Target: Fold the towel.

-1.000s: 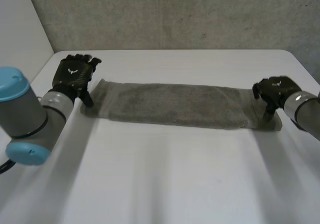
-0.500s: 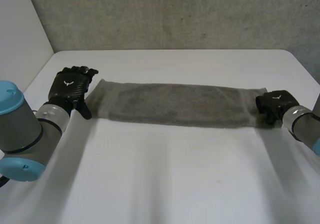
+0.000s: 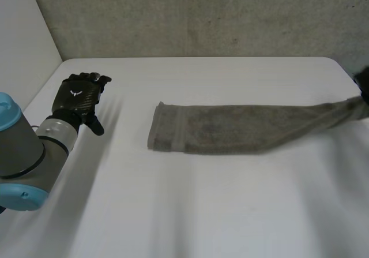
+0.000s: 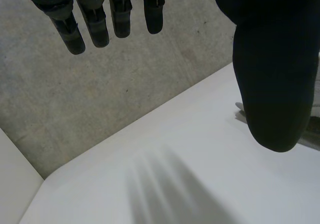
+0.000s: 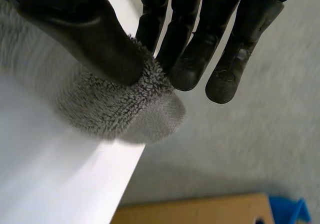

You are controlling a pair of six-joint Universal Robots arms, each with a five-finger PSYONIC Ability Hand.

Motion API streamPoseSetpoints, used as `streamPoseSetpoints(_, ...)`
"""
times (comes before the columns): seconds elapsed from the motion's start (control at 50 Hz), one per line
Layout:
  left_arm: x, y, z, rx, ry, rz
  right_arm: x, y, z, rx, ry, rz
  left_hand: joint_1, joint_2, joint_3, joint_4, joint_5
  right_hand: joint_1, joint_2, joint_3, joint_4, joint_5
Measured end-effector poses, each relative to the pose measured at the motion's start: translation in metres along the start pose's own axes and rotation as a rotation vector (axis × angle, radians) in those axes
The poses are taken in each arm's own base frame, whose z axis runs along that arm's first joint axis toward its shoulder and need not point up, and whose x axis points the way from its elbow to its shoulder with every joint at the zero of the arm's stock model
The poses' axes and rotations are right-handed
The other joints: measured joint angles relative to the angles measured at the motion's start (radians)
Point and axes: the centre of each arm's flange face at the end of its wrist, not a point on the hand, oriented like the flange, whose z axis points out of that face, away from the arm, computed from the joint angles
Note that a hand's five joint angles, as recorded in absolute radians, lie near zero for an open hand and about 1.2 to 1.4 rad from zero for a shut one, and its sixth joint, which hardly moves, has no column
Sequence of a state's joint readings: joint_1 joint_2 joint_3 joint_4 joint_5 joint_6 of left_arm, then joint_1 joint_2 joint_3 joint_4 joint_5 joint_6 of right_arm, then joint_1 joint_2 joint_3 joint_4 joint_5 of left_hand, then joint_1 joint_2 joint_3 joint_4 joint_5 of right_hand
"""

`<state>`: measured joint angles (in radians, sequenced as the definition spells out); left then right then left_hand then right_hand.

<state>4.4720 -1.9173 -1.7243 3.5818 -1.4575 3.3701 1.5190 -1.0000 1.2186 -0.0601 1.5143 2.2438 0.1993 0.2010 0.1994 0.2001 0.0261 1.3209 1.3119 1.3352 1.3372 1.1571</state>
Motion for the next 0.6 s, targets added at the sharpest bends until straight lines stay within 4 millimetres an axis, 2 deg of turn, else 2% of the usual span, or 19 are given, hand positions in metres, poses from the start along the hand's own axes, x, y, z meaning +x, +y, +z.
streamPoseSetpoints(0.02, 0.0, -0.001, 0.0, 0.001, 0.0, 0.0, -0.001, -0.008, -0.002, 0.026, 0.001, 0.007, 0.0, 0.0, 0.0, 0.0, 0.0, 0.001, 0.0, 0.0, 0.001, 0.0)
streamPoseSetpoints(0.04, 0.0, -0.001, 0.0, 0.003, -0.001, 0.0, -0.007, -0.029, -0.007, 0.091, -0.002, 0.022, 0.0, 0.0, 0.0, 0.0, 0.0, 0.001, 0.0, 0.0, 0.001, 0.0)
streamPoseSetpoints(0.06, 0.0, -0.001, 0.0, 0.004, -0.001, 0.0, -0.011, -0.039, -0.01, 0.123, -0.008, 0.029, 0.0, 0.0, 0.0, 0.0, 0.0, 0.002, 0.0, 0.0, 0.001, 0.0)
streamPoseSetpoints(0.12, 0.0, -0.002, 0.0, 0.005, -0.001, 0.001, -0.039, -0.089, -0.03, 0.295, -0.056, 0.052, 0.0, 0.0, 0.0, 0.0, 0.0, 0.003, 0.0, 0.0, 0.001, 0.0)
streamPoseSetpoints(0.16, 0.0, -0.002, 0.0, 0.005, -0.001, 0.001, -0.053, -0.106, -0.039, 0.357, -0.084, 0.055, 0.0, 0.0, 0.0, 0.0, 0.0, 0.004, 0.0, 0.0, 0.001, 0.0)
streamPoseSetpoints(0.18, 0.0, -0.002, -0.001, 0.004, 0.0, 0.001, -0.075, -0.127, -0.053, 0.439, -0.132, 0.055, 0.0, 0.0, 0.0, 0.0, 0.0, 0.004, 0.0, 0.0, 0.001, 0.0)
streamPoseSetpoints(0.2, 0.0, -0.001, -0.001, 0.004, 0.0, 0.0, -0.084, -0.134, -0.058, 0.468, -0.152, 0.054, 0.0, 0.0, 0.0, 0.0, 0.0, 0.004, 0.0, 0.0, 0.001, 0.0)
streamPoseSetpoints(0.24, 0.001, -0.001, -0.001, 0.002, 0.001, 0.0, -0.12, -0.157, -0.08, 0.567, -0.232, 0.047, 0.0, 0.0, 0.0, 0.0, 0.0, 0.004, 0.0, 0.0, 0.001, 0.0)
streamPoseSetpoints(0.26, 0.001, -0.001, -0.001, 0.001, 0.002, 0.0, -0.144, -0.169, -0.096, 0.623, -0.289, 0.04, 0.0, 0.0, 0.0, 0.0, 0.0, 0.004, 0.0, 0.0, 0.001, 0.0)
streamPoseSetpoints(0.28, 0.001, -0.001, -0.002, 0.001, 0.003, 0.0, -0.153, -0.172, -0.101, 0.641, -0.309, 0.037, 0.0, 0.0, 0.0, 0.0, 0.0, 0.004, 0.0, 0.0, 0.001, 0.0)
streamPoseSetpoints(0.32, 0.003, -0.001, -0.002, 0.001, 0.007, 0.0, -0.193, -0.184, -0.129, 0.716, -0.407, 0.017, 0.0, 0.0, 0.0, 0.0, 0.0, 0.005, 0.0, 0.004, 0.001, 0.0)
streamPoseSetpoints(0.34, 0.003, -0.001, -0.002, 0.001, 0.007, 0.0, -0.203, -0.186, -0.135, 0.731, -0.43, 0.011, 0.0, 0.0, 0.0, 0.0, 0.0, 0.005, 0.0, 0.004, 0.001, 0.0)
streamPoseSetpoints(0.36, 0.004, -0.001, -0.002, 0.002, 0.009, 0.001, -0.222, -0.188, -0.147, 0.756, -0.474, -0.003, 0.0, 0.0, 0.0, 0.0, 0.0, 0.005, 0.0, 0.004, 0.001, 0.0)
streamPoseSetpoints(0.44, 0.006, -0.003, -0.001, 0.01, 0.014, 0.002, -0.261, -0.186, -0.168, 0.792, -0.559, -0.045, 0.0, 0.0, 0.0, 0.0, 0.0, 0.005, 0.0, 0.005, 0.001, 0.0)
streamPoseSetpoints(0.52, 0.008, -0.006, 0.001, 0.023, 0.021, 0.003, -0.277, -0.183, -0.173, 0.798, -0.587, -0.066, 0.0, 0.0, 0.0, 0.0, 0.0, 0.004, 0.0, 0.004, 0.0, -0.001)
streamPoseSetpoints(0.58, 0.012, -0.008, 0.003, 0.036, 0.029, 0.004, -0.278, -0.183, -0.174, 0.797, -0.587, -0.069, 0.0, 0.0, 0.0, 0.0, 0.0, -0.352, -0.363, -0.353, -0.355, -0.35)
streamPoseSetpoints(0.6, 0.015, -0.008, 0.005, 0.041, 0.036, 0.004, -0.275, -0.183, -0.174, 0.795, -0.582, -0.068, 0.0, 0.0, 0.0, 0.0, 0.0, -0.583, -0.596, -0.572, -0.561, -0.586)
